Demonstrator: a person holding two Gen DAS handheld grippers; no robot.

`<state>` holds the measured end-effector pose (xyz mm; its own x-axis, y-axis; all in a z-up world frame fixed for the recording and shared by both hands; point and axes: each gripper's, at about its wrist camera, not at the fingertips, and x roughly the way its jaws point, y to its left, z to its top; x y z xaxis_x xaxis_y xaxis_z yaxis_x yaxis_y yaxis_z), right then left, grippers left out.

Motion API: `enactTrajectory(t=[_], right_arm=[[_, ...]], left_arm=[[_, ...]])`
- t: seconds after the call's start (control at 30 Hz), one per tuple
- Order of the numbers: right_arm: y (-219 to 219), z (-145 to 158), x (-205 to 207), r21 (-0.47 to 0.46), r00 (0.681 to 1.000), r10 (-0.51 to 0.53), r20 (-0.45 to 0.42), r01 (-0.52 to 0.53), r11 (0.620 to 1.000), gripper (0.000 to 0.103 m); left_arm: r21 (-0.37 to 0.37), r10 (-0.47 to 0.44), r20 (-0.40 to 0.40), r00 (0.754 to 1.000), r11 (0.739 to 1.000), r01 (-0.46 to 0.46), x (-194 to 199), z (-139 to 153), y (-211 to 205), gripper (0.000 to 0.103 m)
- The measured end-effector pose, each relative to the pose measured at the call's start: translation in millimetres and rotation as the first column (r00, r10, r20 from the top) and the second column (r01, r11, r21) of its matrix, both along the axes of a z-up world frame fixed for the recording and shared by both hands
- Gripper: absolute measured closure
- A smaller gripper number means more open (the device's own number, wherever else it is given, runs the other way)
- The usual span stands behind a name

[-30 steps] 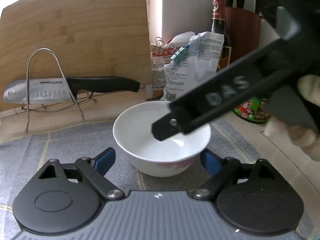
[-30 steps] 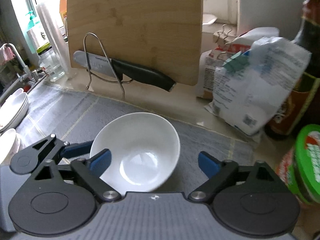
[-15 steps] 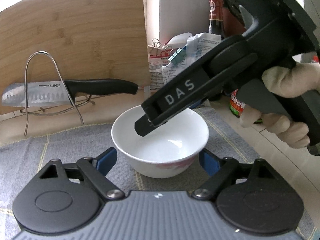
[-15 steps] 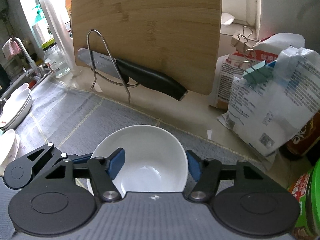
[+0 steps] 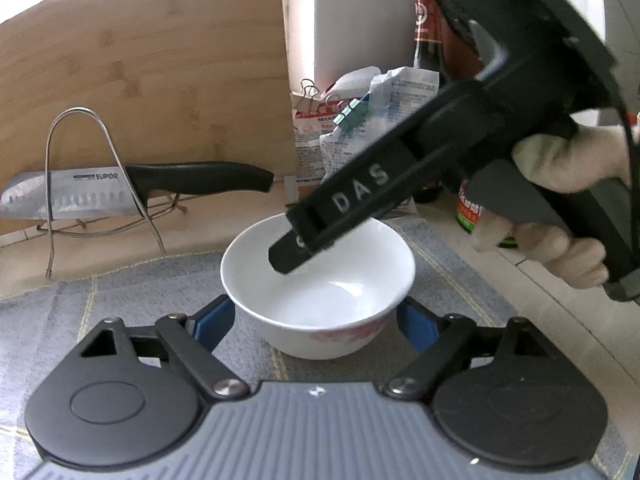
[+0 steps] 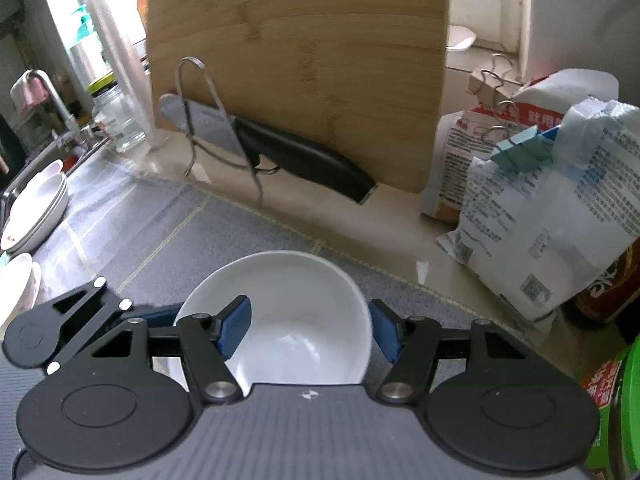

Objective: Organize plates and bowls

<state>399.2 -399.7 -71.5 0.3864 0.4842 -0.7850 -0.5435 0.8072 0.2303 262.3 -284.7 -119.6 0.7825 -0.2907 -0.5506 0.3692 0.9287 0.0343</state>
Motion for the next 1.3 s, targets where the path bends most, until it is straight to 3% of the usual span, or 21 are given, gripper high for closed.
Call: enactTrajectory(t=[0.23, 0.57, 1.3], right_arm=[[-3, -2, 3, 0.052, 0.999, 0.040, -0.024, -0.039, 0.998, 0.034], [2, 8, -6, 0.039, 0.998, 0.056, -0.011, -0.055, 0.998, 0.034], [44, 61, -83, 0.063, 0.998, 0.054, 0.032, -0.056, 0.996, 0.034]], left_arm=[[-0.003, 0.001, 0.007, 1.000, 1.000, -0.001, 0, 0, 0, 0.015], [-0.002, -0.014, -0.007, 1.000, 1.000, 0.014, -3, 3, 1, 0.015], [-0.014, -0.046, -0.037, 0.998, 0.999, 0.046, -67, 56, 53, 0.015]])
